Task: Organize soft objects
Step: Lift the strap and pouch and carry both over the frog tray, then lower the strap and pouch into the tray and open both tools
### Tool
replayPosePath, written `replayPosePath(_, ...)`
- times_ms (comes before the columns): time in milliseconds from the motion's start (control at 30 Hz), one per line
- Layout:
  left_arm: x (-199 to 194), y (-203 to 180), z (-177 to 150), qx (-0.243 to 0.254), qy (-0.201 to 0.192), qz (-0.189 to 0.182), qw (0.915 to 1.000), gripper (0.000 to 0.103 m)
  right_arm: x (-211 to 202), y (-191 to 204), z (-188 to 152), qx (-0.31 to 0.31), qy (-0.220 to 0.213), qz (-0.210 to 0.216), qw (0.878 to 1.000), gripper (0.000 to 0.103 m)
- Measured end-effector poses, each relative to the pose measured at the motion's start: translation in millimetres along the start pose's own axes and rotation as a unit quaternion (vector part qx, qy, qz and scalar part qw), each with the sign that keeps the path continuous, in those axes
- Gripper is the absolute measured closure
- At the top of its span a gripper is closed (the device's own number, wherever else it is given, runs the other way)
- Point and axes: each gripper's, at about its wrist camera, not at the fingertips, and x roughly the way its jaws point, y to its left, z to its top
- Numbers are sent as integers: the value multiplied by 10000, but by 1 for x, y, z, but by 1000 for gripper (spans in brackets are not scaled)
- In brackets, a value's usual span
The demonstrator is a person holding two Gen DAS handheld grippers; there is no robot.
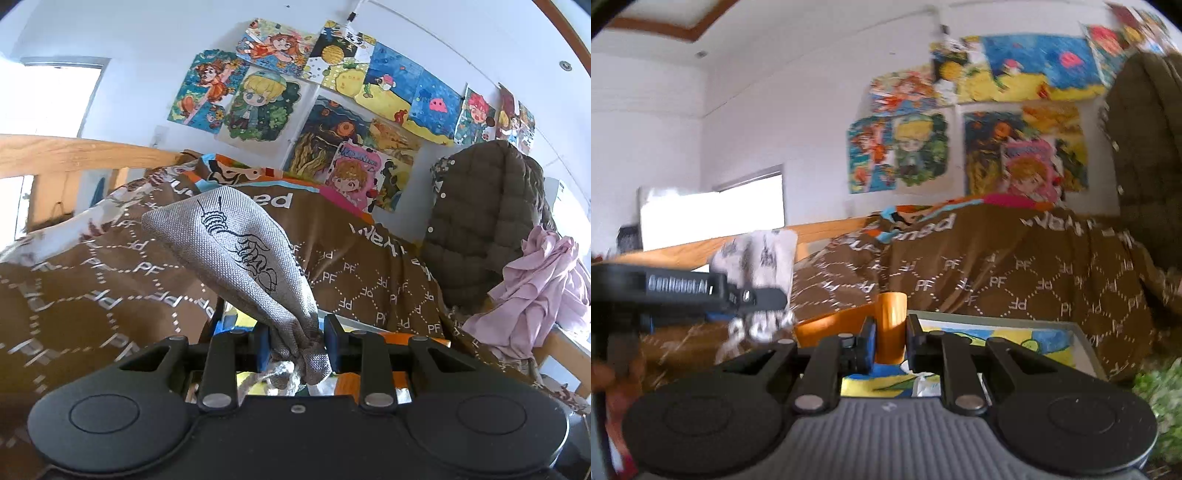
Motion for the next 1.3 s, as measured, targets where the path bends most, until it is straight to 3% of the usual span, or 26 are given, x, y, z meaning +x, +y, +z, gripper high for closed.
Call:
replayPosePath(233,57,21,-12,-82,315,-145,9994,71,41,-28,-10,537,292,-296,9977,86)
replayPosePath(467,92,29,-22,-26,674,-272,9974,71,60,-26,-23,481,619,-537,9955,85)
replayPosePath(667,106,23,-26,245,1057,-451,9931,71,68,-22,-28,359,791,-748,9934,85)
replayPosePath(900,117,27,-32,95,1489,-645,9867,71,71,-22,-31,268,919,-949,9909,83)
replayPosePath(1300,121,26,-31,60,1715,-815,9818,71,75,-21,-34,181,1077,-1179,9870,79)
